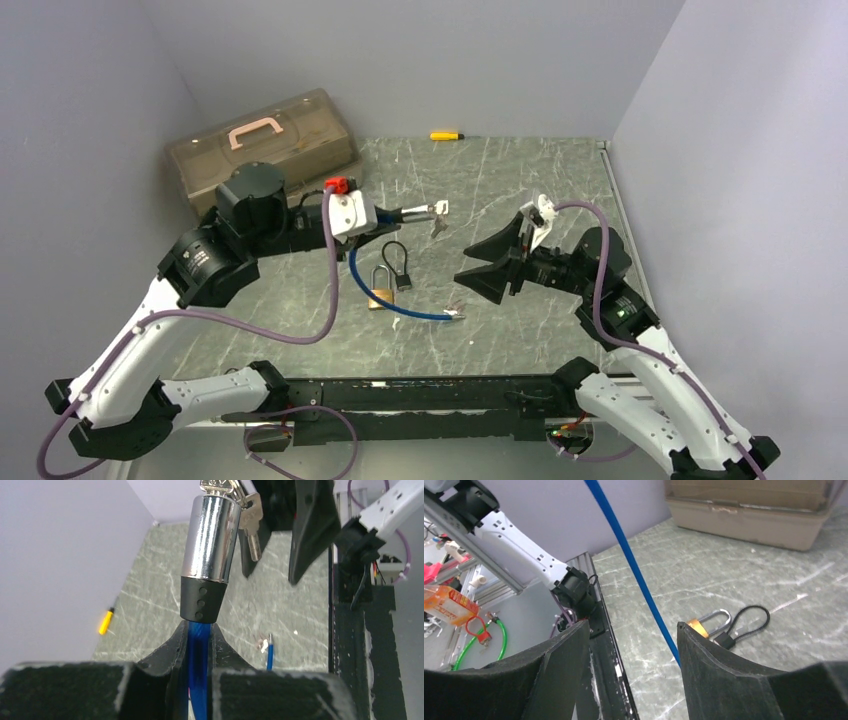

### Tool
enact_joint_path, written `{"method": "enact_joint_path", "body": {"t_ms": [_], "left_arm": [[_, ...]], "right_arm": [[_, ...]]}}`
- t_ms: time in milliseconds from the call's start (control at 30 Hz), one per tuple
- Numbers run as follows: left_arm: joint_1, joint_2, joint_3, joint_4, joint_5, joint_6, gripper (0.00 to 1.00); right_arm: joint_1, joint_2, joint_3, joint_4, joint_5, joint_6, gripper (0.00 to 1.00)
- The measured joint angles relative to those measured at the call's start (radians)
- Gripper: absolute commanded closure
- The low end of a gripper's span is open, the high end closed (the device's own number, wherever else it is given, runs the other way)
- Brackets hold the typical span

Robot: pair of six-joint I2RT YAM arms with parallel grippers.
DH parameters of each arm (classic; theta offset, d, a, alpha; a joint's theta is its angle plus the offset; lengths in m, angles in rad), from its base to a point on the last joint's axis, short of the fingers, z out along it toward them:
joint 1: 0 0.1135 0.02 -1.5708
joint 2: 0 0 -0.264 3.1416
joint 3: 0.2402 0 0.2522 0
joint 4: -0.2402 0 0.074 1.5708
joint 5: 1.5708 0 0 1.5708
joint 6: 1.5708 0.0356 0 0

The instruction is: Unlock with the key

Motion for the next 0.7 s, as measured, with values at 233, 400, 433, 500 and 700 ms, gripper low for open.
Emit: {"method": "enact_joint_path", "body": {"t_ms": [233,400,433,500,700], "left_arm": [[0.0,0.089,0.219,0.025,0.033,-0.03,1.0],[0.002,0.116,0.304,0.037,0.048,-0.048,1.0],[0.002,0.119,0.313,0.042,0.053,-0.054,1.0],[0.002,0.122,0.324,0.045,0.059,-0.061,1.0],[0.002,0.122,0.326,0.048,0.066,-0.082,1.0]], "right_arm": [[0.068,0.066,-0.135,0.285,-0.028,0.009,0.31],[0.276,0.225,-0.108,0.323,0.046,-0.087,0.29],[0.301,0.257,-0.101,0.335,0.056,-0.1,0.29],[0.33,0.316,-0.098,0.365,0.086,-0.117,0.29],[0.413,0.424,-0.136,0.521,0.339,-0.172,0.29]]}}
